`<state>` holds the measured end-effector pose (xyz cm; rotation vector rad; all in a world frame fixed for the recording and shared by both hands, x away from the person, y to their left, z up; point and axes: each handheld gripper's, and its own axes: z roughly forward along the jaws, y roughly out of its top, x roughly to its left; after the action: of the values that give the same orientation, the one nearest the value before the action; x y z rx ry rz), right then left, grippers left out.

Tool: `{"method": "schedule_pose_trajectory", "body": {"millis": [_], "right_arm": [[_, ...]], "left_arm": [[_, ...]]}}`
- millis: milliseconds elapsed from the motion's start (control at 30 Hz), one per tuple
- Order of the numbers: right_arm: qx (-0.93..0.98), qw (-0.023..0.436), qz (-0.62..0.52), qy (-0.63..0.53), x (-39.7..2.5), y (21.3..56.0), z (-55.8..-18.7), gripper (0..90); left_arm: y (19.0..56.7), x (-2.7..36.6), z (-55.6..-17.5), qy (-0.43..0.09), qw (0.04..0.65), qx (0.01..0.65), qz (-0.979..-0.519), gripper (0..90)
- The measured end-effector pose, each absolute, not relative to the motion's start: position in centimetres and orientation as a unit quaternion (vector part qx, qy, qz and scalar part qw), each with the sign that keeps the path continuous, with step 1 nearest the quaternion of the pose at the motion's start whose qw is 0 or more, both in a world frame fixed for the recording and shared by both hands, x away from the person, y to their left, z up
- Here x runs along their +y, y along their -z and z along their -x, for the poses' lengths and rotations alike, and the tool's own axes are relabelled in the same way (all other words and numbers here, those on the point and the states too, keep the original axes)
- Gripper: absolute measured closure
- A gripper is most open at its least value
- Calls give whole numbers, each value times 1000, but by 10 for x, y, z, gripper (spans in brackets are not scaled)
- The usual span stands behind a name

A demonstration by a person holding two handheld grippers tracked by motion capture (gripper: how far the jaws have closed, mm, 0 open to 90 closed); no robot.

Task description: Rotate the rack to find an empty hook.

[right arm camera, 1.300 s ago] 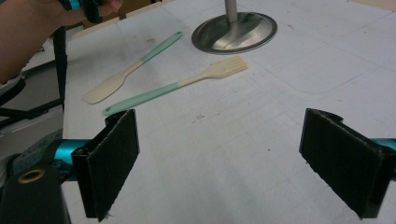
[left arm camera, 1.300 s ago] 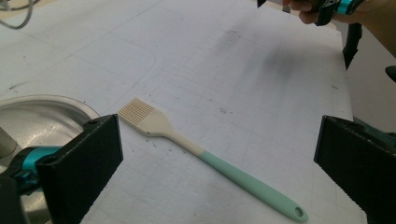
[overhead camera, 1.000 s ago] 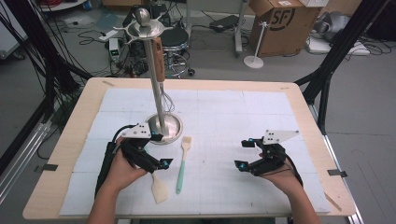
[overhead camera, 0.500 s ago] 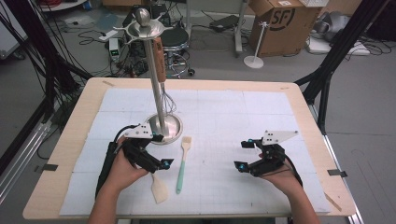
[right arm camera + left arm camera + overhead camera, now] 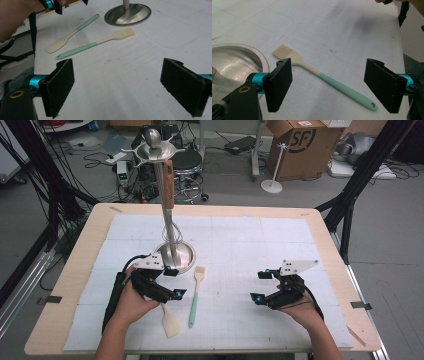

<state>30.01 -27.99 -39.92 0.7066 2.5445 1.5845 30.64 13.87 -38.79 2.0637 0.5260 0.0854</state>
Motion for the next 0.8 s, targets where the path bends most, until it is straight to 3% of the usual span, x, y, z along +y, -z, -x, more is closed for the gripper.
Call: {"method": "schedule_pose_trajectory", "body": {"millis": [333, 800], "right_arm": [[827, 31, -230, -512, -279, 400, -300, 115], [829, 30, -229, -510, -278, 400, -300, 115]], "left_arm": [[388, 139, -307, -38, 480, 218, -849, 285], [375, 145, -301, -40, 516, 212, -829, 586]]}}
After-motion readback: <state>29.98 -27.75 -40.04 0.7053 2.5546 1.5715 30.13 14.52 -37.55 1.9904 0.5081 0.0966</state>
